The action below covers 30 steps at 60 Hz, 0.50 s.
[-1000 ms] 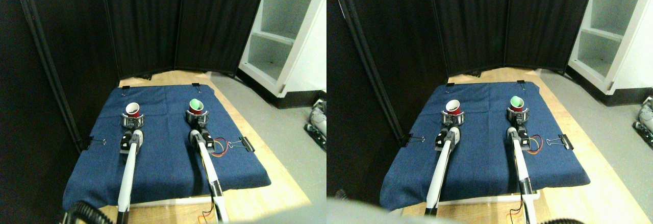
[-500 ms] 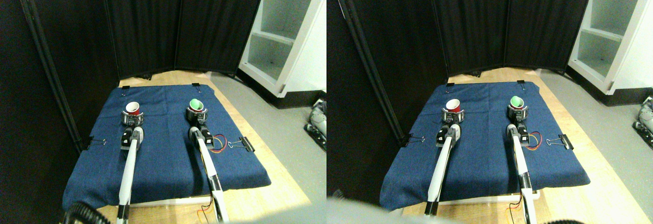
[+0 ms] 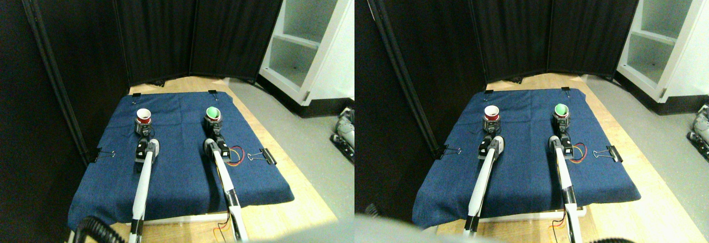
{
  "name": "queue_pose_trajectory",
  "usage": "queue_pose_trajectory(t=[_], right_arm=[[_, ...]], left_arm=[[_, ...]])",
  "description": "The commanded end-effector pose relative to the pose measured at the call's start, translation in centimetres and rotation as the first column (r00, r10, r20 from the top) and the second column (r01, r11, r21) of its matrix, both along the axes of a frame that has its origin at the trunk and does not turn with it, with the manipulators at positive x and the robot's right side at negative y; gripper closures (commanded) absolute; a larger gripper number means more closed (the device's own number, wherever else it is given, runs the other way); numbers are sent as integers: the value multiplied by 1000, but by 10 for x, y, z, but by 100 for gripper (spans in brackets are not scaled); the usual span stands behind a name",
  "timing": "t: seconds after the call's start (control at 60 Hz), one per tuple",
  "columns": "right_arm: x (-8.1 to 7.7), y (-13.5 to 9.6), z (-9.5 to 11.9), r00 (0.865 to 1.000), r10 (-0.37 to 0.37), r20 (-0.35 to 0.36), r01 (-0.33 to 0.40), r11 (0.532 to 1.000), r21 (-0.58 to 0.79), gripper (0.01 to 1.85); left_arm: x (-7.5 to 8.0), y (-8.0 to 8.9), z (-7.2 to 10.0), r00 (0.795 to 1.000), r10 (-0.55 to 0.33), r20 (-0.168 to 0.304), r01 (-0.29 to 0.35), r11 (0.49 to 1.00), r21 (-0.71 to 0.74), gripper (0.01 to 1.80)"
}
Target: Pour (bimanual)
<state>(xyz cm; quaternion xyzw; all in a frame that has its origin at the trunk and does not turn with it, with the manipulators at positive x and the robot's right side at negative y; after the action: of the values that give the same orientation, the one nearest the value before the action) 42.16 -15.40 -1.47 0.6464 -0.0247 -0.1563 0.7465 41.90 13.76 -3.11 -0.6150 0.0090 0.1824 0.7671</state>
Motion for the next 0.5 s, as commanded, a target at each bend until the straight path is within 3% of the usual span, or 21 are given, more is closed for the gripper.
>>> queue_pose_trajectory(t=[0.017, 0.5], right_arm=[[0, 6, 2, 1000, -11, 9, 11, 1000, -21, 153], [-7, 10, 9, 999, 2, 43, 0, 999, -34, 153]], left_arm=[[2, -5, 0, 1000, -9, 22, 8, 1000, 24, 148], [-7, -6, 14, 999, -40, 37, 40, 999, -11, 148]])
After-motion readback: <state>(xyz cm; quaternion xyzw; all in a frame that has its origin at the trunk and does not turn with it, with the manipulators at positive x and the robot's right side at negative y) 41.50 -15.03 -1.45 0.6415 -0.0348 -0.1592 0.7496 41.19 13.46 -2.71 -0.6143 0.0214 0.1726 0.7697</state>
